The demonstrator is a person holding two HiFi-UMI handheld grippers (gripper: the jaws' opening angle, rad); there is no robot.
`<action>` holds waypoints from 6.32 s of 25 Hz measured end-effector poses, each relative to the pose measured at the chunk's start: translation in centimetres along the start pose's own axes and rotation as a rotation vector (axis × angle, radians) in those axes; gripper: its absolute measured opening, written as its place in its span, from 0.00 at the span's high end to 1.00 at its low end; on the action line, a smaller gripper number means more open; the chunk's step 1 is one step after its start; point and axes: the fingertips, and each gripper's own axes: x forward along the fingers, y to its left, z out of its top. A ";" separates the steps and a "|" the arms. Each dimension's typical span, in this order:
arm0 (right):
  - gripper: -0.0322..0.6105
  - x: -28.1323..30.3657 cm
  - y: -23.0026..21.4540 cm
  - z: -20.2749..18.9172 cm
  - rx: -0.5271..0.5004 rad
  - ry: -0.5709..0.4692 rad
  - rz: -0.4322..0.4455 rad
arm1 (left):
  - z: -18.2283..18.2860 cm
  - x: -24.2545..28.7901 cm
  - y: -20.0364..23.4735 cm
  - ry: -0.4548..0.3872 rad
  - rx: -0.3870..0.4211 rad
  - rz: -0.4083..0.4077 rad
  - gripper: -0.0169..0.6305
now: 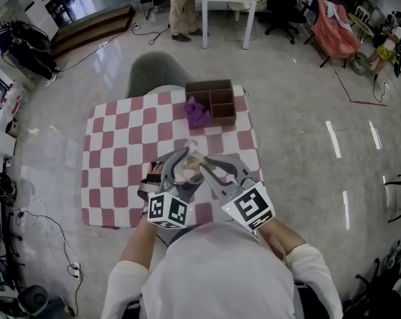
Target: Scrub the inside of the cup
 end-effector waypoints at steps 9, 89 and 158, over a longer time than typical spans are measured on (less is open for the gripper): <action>0.84 0.0 1.9 -0.6 0.067 0.017 0.057 | -0.5 -0.4 1.1 0.013 -0.013 0.029 0.39; 0.86 0.9 2.0 -1.0 0.251 -0.008 0.087 | -1.7 0.0 -0.7 0.026 -0.045 -0.010 0.39; 0.86 -0.5 -3.2 -2.3 0.333 -0.055 -0.117 | -6.7 4.0 0.6 -0.013 -0.342 -0.029 0.39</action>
